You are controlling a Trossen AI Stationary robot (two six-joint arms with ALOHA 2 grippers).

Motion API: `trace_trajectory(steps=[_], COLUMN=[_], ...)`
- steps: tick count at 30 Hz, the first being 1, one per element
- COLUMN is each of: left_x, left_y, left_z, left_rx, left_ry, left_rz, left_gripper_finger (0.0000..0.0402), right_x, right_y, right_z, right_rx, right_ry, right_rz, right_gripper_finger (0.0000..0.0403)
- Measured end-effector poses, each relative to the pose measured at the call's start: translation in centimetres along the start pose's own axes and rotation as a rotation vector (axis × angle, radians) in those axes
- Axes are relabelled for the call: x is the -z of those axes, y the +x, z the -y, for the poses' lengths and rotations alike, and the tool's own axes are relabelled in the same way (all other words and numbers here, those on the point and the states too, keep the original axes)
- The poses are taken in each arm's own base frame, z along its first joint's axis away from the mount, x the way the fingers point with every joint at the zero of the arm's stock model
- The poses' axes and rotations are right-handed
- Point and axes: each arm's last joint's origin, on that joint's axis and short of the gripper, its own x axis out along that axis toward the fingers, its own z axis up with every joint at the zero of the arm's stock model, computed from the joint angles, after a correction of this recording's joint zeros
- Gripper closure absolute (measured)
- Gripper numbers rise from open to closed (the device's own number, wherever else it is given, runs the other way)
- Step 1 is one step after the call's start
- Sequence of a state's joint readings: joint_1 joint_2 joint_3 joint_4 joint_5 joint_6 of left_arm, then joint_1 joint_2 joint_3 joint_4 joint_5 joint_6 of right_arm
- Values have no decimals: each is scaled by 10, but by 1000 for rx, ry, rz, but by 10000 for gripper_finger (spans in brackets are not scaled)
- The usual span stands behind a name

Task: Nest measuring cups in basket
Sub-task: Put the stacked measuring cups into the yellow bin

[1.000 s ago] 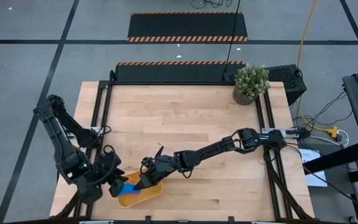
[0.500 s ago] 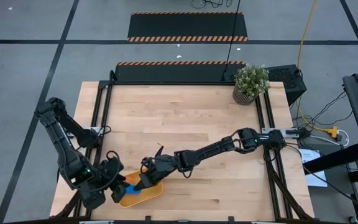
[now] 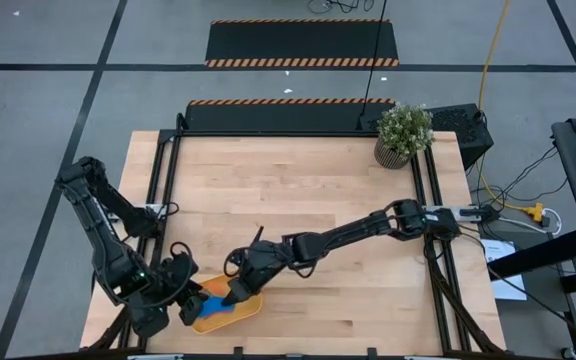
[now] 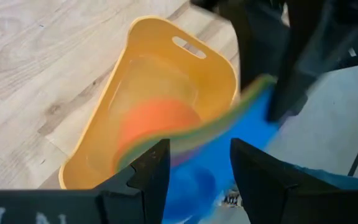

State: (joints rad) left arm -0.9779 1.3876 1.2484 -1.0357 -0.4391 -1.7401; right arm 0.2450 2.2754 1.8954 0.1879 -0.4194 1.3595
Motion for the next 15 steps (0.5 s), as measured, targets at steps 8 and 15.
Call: trace_trajectory(steps=[8, 15], left_x=[-2, -2], left_y=[0, 0], left_z=[0, 1], left_rx=[3, 8], left_ry=[1, -4], left_rz=[36, 41], left_gripper_finger=[231, 231], right_x=[2, 5], right_y=[0, 2], right_z=[15, 33], right_rx=[93, 78], right_ry=[-50, -35], right_rz=[0, 13], right_gripper_finger=[337, 337])
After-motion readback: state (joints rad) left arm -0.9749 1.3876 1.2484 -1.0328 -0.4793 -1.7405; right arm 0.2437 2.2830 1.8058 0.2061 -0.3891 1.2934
